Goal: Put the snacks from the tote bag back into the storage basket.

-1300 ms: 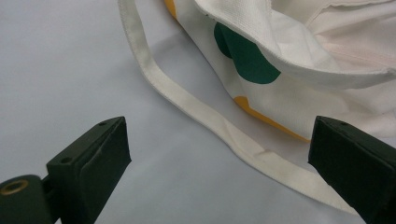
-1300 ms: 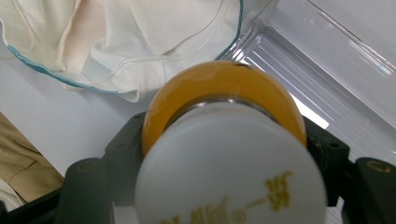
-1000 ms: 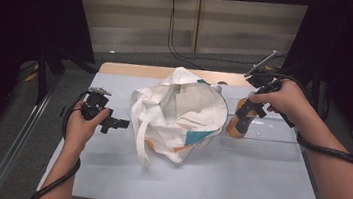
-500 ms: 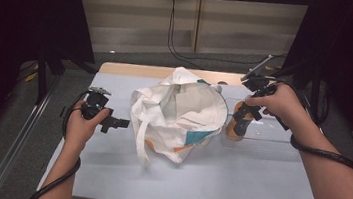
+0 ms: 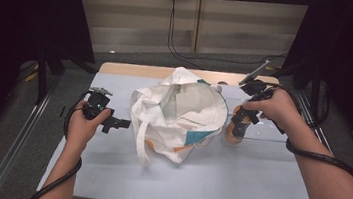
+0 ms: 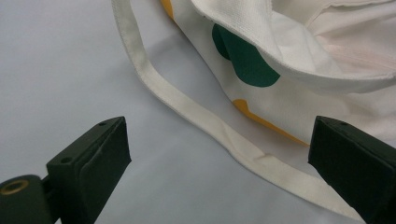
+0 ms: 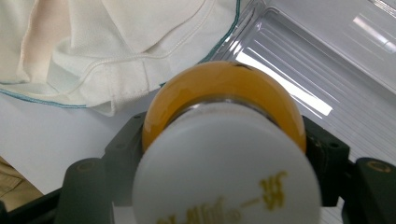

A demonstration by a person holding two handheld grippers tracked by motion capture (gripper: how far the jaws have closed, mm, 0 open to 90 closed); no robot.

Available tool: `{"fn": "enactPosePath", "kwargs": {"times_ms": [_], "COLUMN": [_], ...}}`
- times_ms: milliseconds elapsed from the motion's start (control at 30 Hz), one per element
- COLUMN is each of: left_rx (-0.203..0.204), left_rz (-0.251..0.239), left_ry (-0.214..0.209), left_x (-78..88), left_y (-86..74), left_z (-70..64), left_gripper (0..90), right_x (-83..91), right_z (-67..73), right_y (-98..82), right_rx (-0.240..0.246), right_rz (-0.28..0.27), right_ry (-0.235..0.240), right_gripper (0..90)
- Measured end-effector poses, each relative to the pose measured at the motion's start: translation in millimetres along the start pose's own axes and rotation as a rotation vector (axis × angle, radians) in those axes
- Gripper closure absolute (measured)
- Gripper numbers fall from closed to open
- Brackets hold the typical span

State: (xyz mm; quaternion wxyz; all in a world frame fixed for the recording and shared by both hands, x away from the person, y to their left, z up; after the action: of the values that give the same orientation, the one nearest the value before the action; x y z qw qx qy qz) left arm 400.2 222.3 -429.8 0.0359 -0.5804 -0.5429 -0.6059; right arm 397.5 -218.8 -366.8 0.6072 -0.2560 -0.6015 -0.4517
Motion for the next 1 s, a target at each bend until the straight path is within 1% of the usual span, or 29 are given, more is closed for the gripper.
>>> {"fn": "enactPosePath", "kwargs": {"times_ms": [133, 267, 333, 367, 400, 467, 567, 633, 667, 867, 1000], "left_rx": [-0.010, -0.002, -0.005, -0.005, -0.013, -0.013, -0.003, -0.011, -0.002, -0.011, -0.004], "left_rz": [0.005, -0.001, 0.001, 0.002, 0.007, 0.006, 0.001, 0.007, 0.000, 0.011, 0.000], "left_ry": [0.002, 0.001, 0.001, 0.003, 0.005, 0.005, 0.002, 0.004, 0.002, -0.002, 0.002], "left_x": [0.1, -0.8, -0.8, -0.6, 0.0, 0.1, -0.9, -0.5, -1.1, -0.8, -1.2], "left_y": [0.6, 0.9, 0.8, 0.7, 0.7, 0.9, 0.8, 0.8, 0.8, 0.9, 0.7], "left_z": [0.4, -0.3, -0.1, 0.0, 0.8, 0.9, -0.1, 0.6, -0.1, -0.1, -0.2], "left_gripper": [5.2, 5.2, 5.2, 5.2, 5.2, 5.2, 5.3, 5.2, 5.2, 5.2, 5.3], "right_x": [-2.0, -4.2, -5.1, -6.0, -6.3, -7.3, -9.2, -9.7, -10.2, -12.6, -14.1], "right_z": [-0.1, 0.3, 0.2, 0.0, 0.1, 0.6, 0.0, -0.1, -0.4, -0.7, 0.0], "right_y": [-0.3, -0.6, -0.8, -0.9, -1.0, -1.4, -1.2, -1.0, -1.1, -1.9, -1.9], "right_rx": [-0.005, -0.002, -0.006, 0.001, 0.001, -0.006, 0.000, -0.001, -0.001, -0.004, -0.002], "right_rz": [0.001, 0.006, 0.009, 0.008, 0.008, 0.015, 0.009, 0.009, 0.011, 0.013, 0.014], "right_ry": [0.000, -0.002, -0.004, -0.005, -0.004, -0.009, -0.003, -0.004, -0.006, -0.002, -0.007], "right_gripper": [29.9, 29.9, 29.9, 29.9, 29.9, 29.9, 29.9, 29.9, 29.9, 29.9, 29.9]}}
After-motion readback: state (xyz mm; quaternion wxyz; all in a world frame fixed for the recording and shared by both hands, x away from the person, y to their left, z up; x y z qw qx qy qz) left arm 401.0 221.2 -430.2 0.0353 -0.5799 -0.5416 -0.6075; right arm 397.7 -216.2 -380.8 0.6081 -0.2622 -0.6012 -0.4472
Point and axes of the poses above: each handheld gripper's, and its own axes: x roughly backward along the jaws, y roughly out of its top, z roughly to its left, the point moved 3 cm from there along -x, roughly forward along the jaws, and after that the axes turned 1 degree about -y, right-handed, at the moved point
